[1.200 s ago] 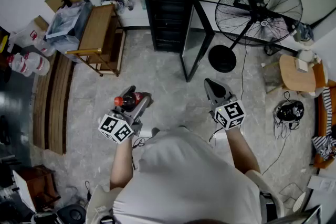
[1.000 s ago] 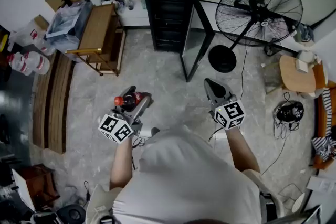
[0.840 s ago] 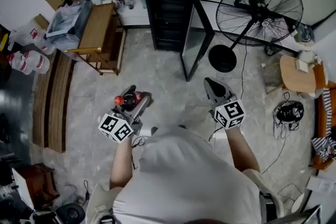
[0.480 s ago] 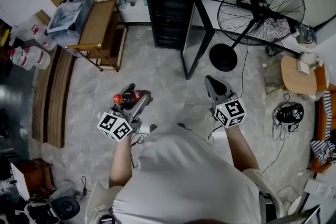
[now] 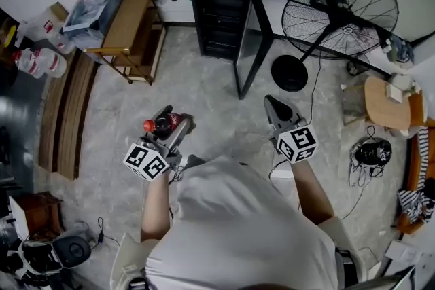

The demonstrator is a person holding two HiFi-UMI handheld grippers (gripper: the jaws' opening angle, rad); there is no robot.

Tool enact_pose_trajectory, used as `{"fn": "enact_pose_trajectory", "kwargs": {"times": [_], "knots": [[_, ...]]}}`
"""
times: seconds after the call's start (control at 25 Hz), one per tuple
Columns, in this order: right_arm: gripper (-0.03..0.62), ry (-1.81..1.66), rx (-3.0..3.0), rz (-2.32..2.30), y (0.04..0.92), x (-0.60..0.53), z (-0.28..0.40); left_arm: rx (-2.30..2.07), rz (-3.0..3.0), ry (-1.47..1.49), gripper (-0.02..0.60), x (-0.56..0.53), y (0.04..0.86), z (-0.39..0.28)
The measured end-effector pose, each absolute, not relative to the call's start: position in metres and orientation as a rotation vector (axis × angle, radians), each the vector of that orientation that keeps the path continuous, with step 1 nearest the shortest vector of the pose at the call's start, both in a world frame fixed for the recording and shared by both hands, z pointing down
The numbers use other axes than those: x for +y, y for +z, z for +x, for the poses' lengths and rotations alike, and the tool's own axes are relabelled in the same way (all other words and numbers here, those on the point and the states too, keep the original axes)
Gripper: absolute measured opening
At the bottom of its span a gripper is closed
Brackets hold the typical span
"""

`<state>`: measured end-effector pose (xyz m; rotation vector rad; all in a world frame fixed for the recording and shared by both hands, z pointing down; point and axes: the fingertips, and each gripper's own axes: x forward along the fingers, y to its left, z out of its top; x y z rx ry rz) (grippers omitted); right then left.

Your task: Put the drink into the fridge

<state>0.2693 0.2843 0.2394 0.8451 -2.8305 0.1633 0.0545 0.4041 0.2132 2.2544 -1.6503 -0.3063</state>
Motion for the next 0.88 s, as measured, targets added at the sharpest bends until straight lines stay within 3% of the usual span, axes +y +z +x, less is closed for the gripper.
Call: {"fn": "enact_pose_trajectory", "kwargs": {"times": [0.44,0.88], "knots": [[-0.003,0.192,-2.826,0.814,0.25,0.276,0.267,-1.672,2.22,-0.311,0.296,0.397,0.219,0.052],[-0.003,0.198,-2.775,0.884,0.258,0.235,0.209,-1.583,2.274,-0.286,0.296,0.343,0.227,-0.006]]}}
